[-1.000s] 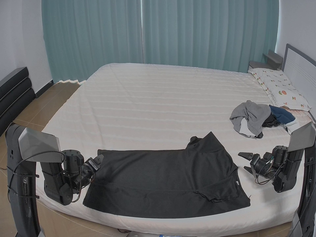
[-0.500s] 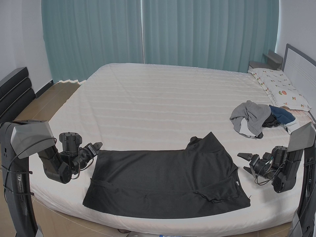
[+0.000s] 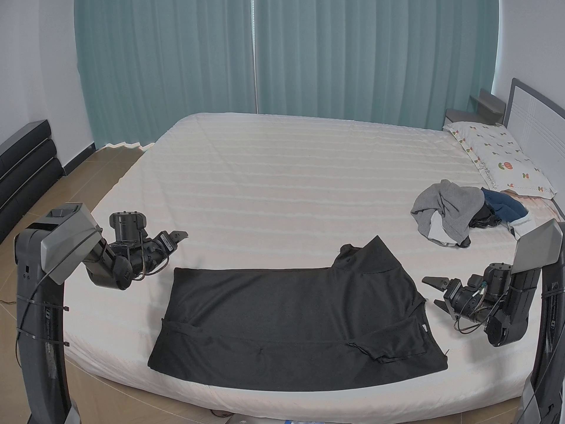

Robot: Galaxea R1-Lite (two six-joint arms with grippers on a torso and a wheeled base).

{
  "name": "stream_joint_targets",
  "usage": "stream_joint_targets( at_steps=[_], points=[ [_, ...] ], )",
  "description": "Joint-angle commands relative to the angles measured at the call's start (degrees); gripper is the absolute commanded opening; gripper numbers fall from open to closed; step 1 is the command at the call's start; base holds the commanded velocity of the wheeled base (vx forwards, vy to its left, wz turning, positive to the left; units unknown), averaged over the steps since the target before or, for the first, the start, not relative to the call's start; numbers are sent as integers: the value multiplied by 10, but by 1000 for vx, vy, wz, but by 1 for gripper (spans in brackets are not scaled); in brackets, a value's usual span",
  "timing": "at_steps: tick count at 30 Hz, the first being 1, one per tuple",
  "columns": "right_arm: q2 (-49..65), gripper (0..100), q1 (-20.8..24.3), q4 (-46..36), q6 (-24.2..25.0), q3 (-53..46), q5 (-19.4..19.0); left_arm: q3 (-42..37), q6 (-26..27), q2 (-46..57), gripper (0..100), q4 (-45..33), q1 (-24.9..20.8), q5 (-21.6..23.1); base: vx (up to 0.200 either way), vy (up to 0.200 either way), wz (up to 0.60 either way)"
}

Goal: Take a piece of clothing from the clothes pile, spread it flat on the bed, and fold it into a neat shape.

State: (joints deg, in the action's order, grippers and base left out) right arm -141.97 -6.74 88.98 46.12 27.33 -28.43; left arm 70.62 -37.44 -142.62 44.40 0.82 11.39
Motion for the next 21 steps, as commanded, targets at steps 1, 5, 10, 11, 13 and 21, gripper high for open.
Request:
stream_joint_targets(
  at_steps=[1,5,10,11,13,21],
  points=[
    [-5,100,3,8,-2,0,3,34,0,-57,100,-6,4,6,0,0,0],
    [-5,100,3,8,-2,-1,5,36,0,-63,100,-1,3,5,0,0,0],
    [-4,100,3,8,-2,-1,5,28,1,-58,100,-1,0,6,0,0,0],
    [-4,100,3,8,-1,-1,5,28,1,-58,100,-1,-1,6,0,0,0],
    [-5,100,3,8,-2,-1,5,27,1,-58,100,-1,-2,6,0,0,0],
    [-4,100,3,8,-2,-1,5,18,19,-59,100,-5,-9,8,0,0,0]
  ],
)
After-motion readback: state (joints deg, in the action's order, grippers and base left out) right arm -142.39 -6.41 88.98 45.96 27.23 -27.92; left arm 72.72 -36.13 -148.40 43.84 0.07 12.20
